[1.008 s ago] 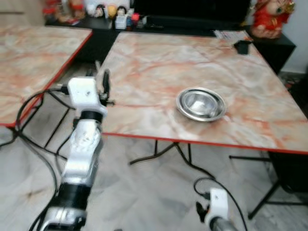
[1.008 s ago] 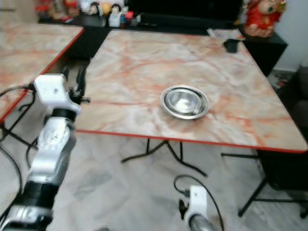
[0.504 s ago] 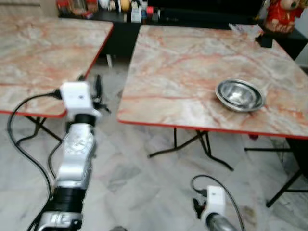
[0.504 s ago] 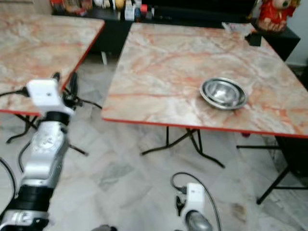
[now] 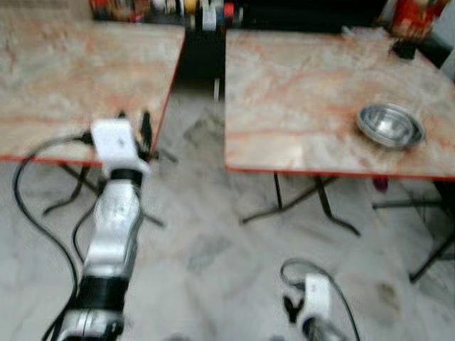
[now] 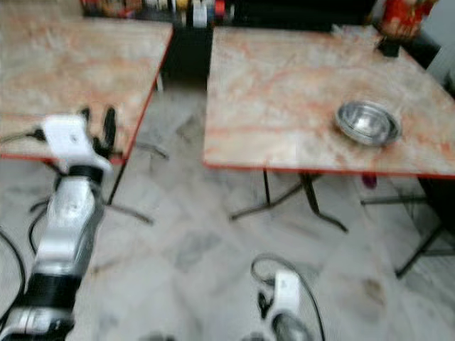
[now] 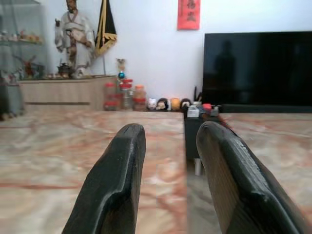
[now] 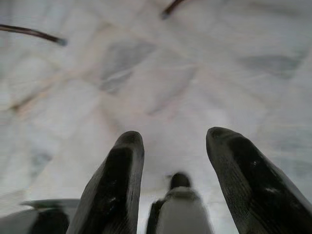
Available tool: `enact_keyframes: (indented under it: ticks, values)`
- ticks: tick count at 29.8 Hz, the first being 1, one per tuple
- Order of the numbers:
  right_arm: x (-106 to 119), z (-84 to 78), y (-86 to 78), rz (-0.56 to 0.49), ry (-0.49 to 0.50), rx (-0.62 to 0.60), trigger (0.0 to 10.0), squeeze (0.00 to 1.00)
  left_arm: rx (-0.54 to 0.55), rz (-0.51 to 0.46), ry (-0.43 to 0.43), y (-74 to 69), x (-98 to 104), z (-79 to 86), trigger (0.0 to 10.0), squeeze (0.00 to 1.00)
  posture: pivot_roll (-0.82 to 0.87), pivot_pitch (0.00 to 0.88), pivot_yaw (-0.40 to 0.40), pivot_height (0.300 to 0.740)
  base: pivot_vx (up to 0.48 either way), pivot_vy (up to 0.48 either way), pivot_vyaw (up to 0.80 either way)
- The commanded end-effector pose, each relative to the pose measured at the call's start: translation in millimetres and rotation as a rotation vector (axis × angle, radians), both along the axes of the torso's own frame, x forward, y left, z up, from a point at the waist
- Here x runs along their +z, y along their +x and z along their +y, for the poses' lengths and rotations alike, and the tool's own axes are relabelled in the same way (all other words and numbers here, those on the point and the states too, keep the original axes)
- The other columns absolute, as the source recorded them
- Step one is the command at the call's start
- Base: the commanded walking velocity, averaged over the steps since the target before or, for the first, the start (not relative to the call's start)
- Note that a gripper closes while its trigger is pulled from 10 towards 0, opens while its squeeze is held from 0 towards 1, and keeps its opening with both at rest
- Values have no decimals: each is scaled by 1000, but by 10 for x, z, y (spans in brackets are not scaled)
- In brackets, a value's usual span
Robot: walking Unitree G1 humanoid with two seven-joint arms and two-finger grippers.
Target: Setting the table
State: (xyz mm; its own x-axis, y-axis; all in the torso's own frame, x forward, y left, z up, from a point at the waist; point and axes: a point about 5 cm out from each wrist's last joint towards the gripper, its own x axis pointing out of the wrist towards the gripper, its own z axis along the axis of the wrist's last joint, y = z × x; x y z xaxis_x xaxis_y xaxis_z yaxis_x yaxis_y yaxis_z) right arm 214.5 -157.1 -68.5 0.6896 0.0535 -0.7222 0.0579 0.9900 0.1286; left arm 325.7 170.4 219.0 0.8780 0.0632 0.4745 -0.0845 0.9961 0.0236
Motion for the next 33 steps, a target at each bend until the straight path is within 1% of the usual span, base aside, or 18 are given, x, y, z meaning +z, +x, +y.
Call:
enact_keyframes:
  ticks: [1, 22, 27, 28, 29, 30, 31, 32, 33]
  values:
    - [-22, -110, -50, 13, -20, -22, 10000, 0, -31, 1, 20, 6, 7, -97, 10000, 0, 103, 134, -38, 740, 0, 431, 0]
    - [-17, -80, -38, 12, -22, 3, 10000, 0, -30, 11, 31, 6, -21, -80, 10000, 0, 123, 110, -38, 740, 0, 430, 0]
    - [-19, -75, -40, 13, -21, 2, 10000, 0, -37, 53, 24, 26, -109, -67, 10000, 0, 125, 120, -38, 740, 0, 421, 0]
    - [-20, -75, -41, 13, -21, 2, 10000, 0, -38, 66, 24, 31, -137, -64, 10000, 0, 125, 121, -38, 740, 0, 0, 0]
    - [-27, -70, -53, 16, -18, -2, 10000, 0, -20, 228, 61, 70, -482, -9, 10000, 0, 129, 127, -36, 740, 0, 0, 0]
    - [-31, -66, -59, 18, -17, -4, 10000, 0, -20, 333, 71, 74, -705, 25, 10000, 0, 129, 128, -33, 740, 0, 0, 0]
    - [-33, -63, -63, 19, -17, -5, 10000, 0, -21, 400, 75, 67, -844, 48, 10000, 0, 129, 128, -32, 740, 0, 0, 0]
    - [-36, -56, -68, 20, -15, -6, 10000, 0, -1, 495, 112, 24, -1085, 109, 10000, 0, 125, 131, -31, 740, 0, 0, 0]
    - [-38, -52, -70, 20, -13, -8, 10000, 0, -11, 606, 108, -52, -1352, 160, 10000, 0, 123, 131, -31, 740, 0, 0, 0]
